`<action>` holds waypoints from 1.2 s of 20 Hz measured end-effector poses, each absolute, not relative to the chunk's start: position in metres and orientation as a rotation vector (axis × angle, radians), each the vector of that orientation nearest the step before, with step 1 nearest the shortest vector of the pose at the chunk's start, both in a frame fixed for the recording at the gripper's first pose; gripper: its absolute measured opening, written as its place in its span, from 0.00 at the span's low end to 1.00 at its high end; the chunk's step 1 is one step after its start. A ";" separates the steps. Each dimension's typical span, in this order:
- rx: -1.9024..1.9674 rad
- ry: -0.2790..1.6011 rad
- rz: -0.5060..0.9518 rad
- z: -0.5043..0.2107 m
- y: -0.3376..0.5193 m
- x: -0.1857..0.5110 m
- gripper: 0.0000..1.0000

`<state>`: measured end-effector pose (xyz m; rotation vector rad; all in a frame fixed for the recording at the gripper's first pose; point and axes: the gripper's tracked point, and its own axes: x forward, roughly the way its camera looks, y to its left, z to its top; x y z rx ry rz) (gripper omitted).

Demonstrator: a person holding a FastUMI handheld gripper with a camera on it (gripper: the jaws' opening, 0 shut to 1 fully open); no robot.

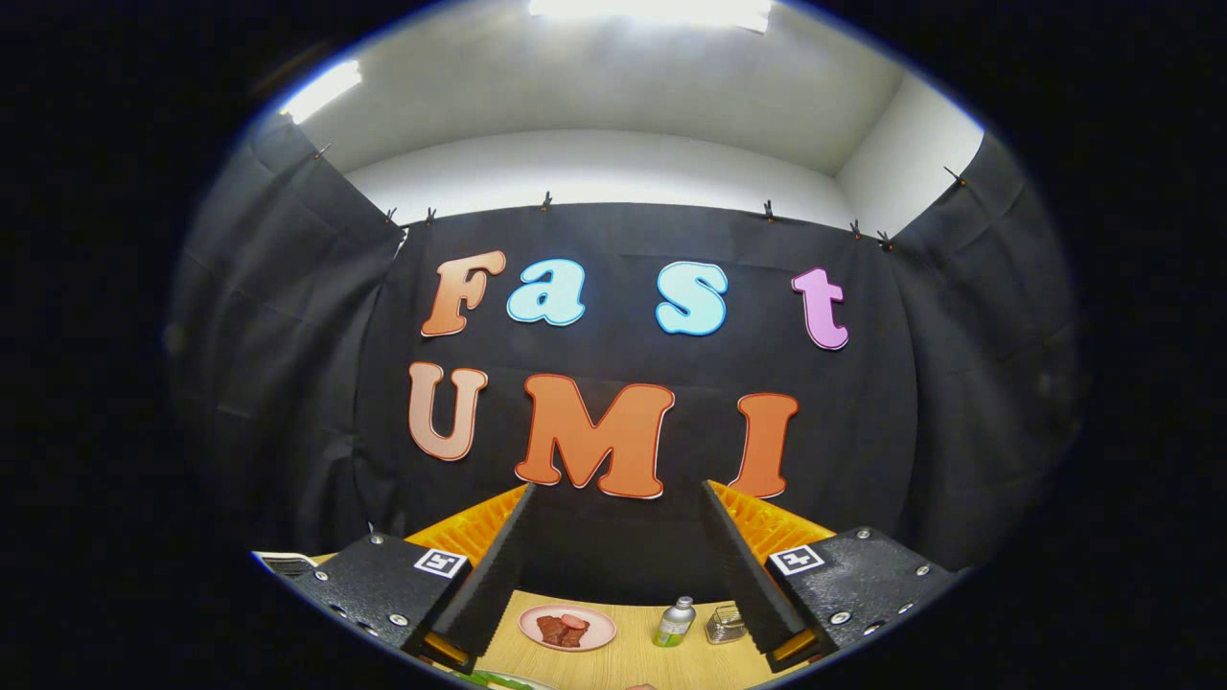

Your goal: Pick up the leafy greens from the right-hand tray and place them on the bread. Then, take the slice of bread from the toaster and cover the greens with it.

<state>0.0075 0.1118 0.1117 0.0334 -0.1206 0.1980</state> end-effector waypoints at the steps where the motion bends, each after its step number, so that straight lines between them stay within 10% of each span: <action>1: 0.032 -0.123 0.197 0.112 0.111 0.007 0.99; 24: 0.007 -0.113 0.265 0.111 0.120 -0.005 0.99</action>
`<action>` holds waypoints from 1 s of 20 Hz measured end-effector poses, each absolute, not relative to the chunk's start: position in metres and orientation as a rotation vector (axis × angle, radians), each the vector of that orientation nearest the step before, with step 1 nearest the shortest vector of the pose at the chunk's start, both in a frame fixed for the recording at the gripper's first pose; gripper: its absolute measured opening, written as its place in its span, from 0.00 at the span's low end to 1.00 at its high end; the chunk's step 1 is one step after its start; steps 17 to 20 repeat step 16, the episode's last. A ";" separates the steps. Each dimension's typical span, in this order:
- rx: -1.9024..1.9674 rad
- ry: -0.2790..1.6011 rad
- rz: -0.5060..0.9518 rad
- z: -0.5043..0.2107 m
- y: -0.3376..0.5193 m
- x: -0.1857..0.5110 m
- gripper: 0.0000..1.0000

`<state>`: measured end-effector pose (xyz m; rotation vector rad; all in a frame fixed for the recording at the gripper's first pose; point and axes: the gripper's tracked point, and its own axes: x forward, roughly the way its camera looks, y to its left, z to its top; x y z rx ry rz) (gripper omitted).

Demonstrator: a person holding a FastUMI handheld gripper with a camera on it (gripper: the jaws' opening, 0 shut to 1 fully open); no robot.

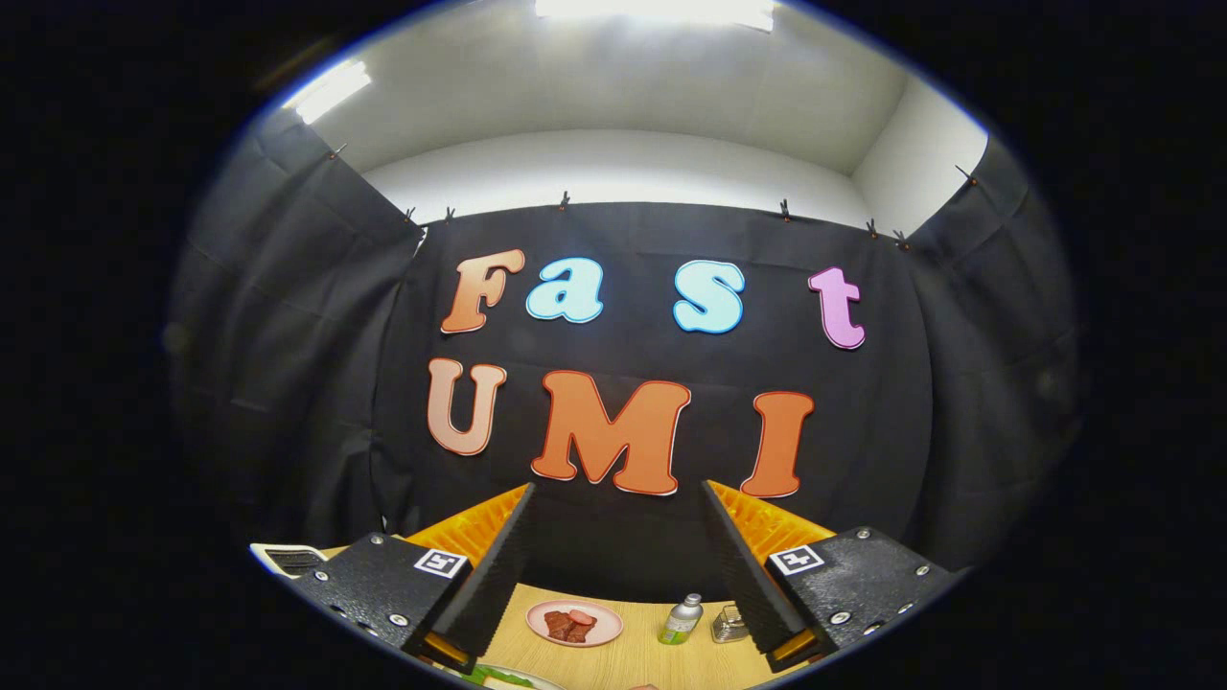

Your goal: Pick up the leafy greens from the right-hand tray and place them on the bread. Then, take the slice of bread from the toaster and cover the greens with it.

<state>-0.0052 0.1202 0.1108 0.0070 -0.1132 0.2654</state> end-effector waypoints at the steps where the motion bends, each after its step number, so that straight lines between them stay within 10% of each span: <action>1: -0.004 -0.124 0.268 0.114 0.122 -0.007 0.99; 20: -0.044 -0.154 0.221 0.121 0.105 -0.011 0.99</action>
